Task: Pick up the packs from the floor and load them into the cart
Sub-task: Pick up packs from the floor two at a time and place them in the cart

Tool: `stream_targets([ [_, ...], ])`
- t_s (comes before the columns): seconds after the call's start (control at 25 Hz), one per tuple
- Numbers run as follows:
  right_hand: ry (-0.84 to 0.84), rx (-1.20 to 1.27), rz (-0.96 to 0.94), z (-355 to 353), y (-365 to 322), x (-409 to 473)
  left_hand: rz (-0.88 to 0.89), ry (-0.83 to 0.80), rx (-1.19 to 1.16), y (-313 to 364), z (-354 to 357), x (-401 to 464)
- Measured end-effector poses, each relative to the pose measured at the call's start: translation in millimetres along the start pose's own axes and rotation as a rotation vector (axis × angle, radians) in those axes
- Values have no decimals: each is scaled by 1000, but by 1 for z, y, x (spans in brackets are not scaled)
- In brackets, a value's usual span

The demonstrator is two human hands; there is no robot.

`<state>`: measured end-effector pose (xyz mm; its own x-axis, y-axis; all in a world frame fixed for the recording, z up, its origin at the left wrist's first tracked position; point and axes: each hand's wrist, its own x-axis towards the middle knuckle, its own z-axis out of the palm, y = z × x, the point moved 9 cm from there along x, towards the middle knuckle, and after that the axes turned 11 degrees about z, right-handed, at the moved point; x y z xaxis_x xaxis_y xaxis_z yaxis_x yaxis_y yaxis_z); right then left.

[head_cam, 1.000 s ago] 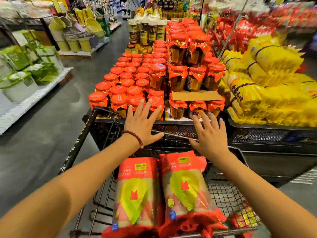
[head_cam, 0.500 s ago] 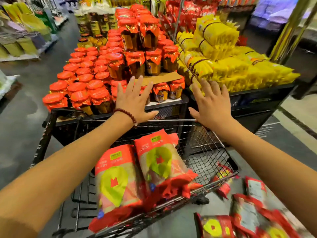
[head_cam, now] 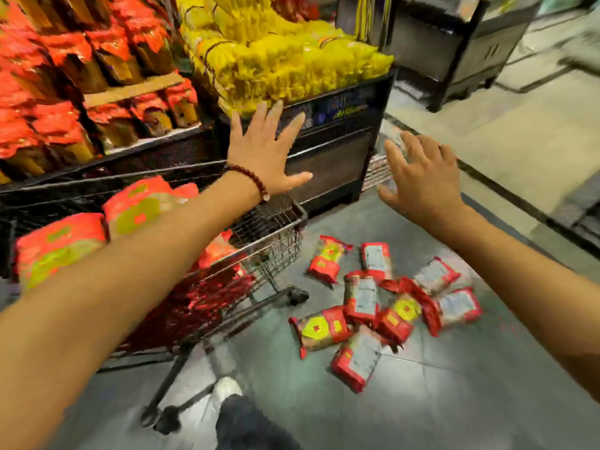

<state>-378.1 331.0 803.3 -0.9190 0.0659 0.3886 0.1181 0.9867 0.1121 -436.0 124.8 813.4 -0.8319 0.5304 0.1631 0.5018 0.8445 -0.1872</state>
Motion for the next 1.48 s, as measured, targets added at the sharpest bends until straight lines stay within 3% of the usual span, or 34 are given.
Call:
stream_targets([
  [0.36, -88, -79, 191, 22, 225, -105, 250, -35, -69, 241, 5, 52],
  [0.64, -225, -103, 385, 74, 338, -139, 408, -64, -88, 358, 39, 119],
  [0.88, -372, -100, 471, 169, 429, -133, 512, -114, -111, 452, 105, 223],
  [1.12, -508, -35, 566, 307, 506, -124, 575, -197, -136, 541, 219, 316],
  [1.48, -670, 13, 616, 633, 560, -183, 582, -468, -64, 624, 547, 381],
])
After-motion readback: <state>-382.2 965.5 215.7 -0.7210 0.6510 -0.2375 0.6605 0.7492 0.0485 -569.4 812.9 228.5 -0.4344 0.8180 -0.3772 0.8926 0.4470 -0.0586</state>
